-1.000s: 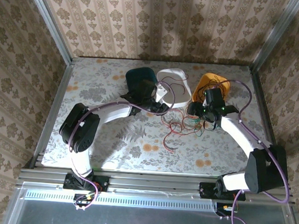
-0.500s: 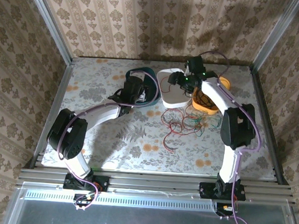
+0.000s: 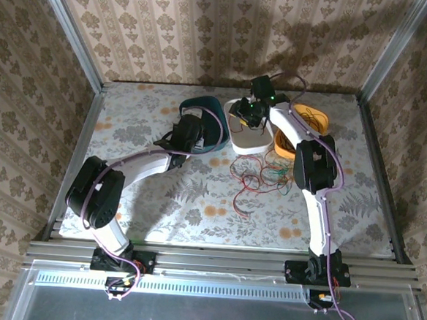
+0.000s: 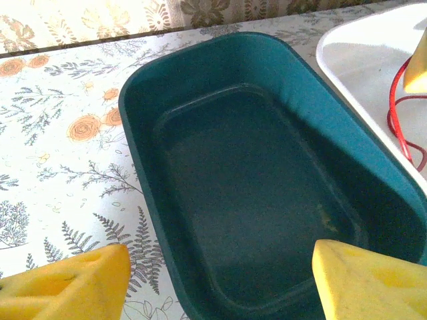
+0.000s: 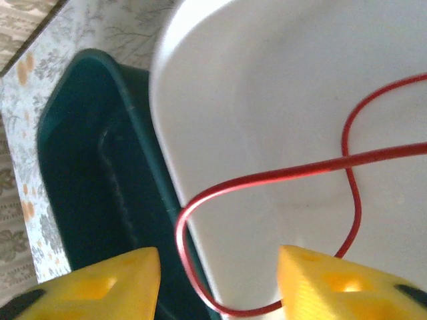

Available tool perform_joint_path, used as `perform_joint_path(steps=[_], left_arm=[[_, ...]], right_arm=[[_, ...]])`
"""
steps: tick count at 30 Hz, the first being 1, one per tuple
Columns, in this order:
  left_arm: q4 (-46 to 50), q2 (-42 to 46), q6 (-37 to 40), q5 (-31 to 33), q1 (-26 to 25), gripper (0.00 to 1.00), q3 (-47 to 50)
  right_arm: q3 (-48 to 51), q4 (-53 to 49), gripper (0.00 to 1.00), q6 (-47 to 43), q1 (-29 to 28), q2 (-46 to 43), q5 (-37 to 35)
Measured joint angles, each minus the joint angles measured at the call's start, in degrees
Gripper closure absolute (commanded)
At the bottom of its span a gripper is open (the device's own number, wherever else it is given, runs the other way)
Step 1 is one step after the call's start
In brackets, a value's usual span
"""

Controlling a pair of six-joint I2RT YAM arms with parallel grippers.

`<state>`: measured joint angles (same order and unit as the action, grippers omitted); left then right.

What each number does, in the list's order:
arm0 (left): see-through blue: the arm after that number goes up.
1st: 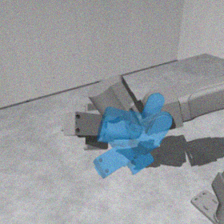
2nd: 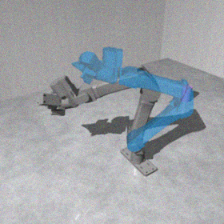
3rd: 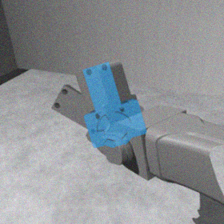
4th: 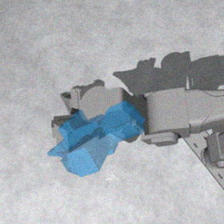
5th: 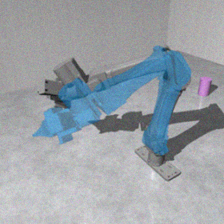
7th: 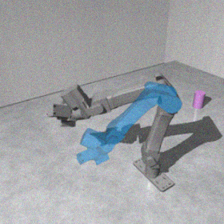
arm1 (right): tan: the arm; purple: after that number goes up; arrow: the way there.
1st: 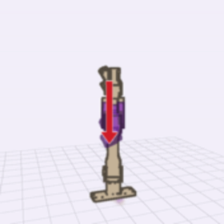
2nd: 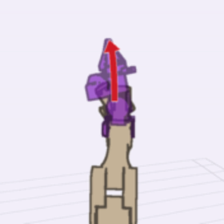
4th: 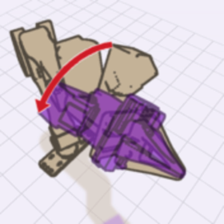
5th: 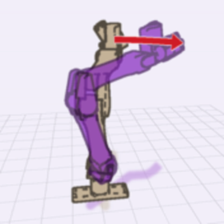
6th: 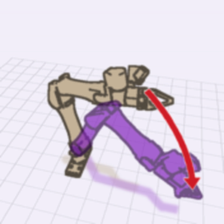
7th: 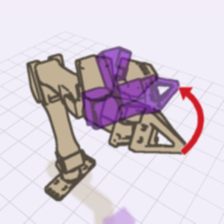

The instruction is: Untangle the cables

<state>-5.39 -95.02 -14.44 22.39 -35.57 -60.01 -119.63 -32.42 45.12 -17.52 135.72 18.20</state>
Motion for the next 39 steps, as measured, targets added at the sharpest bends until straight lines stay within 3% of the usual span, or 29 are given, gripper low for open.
perform_joint_path(steps=[3, 8, 29, 39], left_arm=[[0.04, 0.11, -0.15, -0.04, 0.0, 0.26, 0.0], [0.2, 0.15, -0.15, -0.09, 0.0, 0.27, 0.0], [1.25, 0.15, -0.39, -0.13, 0.0, 0.27, 0.0], [2.62, 0.15, -0.37, -0.28, 0.0, 0.26, -0.02]], right_arm=[[-3.5, 0.09, 0.68, 0.26, 0.0, 3.06, -0.37], [-7.82, 0.0, 0.66, 0.35, 0.0, 6.45, -0.57], [-3.37, 5.2, 0.61, 0.04, -0.42, 1.73, -0.74], [-14.82, 3.41, 0.62, 1.68, -0.44, 8.48, -0.11]])
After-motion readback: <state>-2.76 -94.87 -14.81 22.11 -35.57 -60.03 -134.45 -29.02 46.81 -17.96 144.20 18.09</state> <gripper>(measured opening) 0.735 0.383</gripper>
